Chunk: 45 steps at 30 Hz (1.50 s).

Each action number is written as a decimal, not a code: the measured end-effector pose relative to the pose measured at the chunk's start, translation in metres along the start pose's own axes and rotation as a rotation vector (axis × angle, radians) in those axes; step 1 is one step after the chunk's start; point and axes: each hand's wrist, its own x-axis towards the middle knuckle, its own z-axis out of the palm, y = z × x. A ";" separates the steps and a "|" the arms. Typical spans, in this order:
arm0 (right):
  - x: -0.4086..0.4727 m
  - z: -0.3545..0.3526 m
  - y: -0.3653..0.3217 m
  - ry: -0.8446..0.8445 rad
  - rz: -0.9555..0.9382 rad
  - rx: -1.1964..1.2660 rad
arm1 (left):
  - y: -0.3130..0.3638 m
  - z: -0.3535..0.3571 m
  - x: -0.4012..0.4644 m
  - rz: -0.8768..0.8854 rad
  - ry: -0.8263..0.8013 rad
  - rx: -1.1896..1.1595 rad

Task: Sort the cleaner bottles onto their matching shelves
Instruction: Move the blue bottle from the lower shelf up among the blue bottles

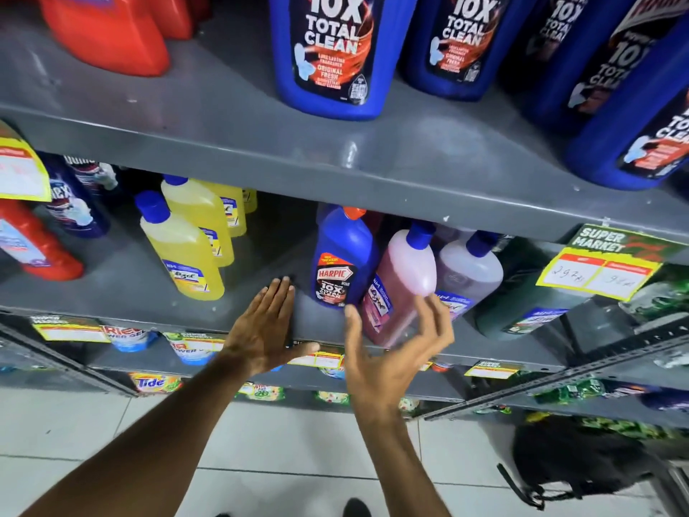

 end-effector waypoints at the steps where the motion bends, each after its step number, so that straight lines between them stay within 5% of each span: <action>1: 0.004 0.000 -0.011 -0.098 -0.070 -0.006 | 0.000 -0.002 0.001 -0.004 -0.021 -0.013; 5: 0.056 0.027 -0.041 -0.481 -0.020 -0.113 | 0.003 -0.004 0.001 -0.013 -0.014 -0.016; 14: 0.111 0.078 -0.029 -0.779 0.099 -0.343 | 0.001 0.001 0.001 -0.025 0.021 0.019; 23: 0.096 0.068 -0.032 -0.731 0.034 -0.379 | 0.008 -0.013 -0.020 -0.006 -0.042 0.021; 32: 0.086 -0.006 -0.099 -0.809 0.027 -0.338 | 0.044 -0.132 -0.091 0.025 0.178 0.064; 45: 0.160 -0.126 -0.239 -0.760 -0.319 -0.306 | 0.104 -0.290 -0.146 0.107 0.581 0.209</action>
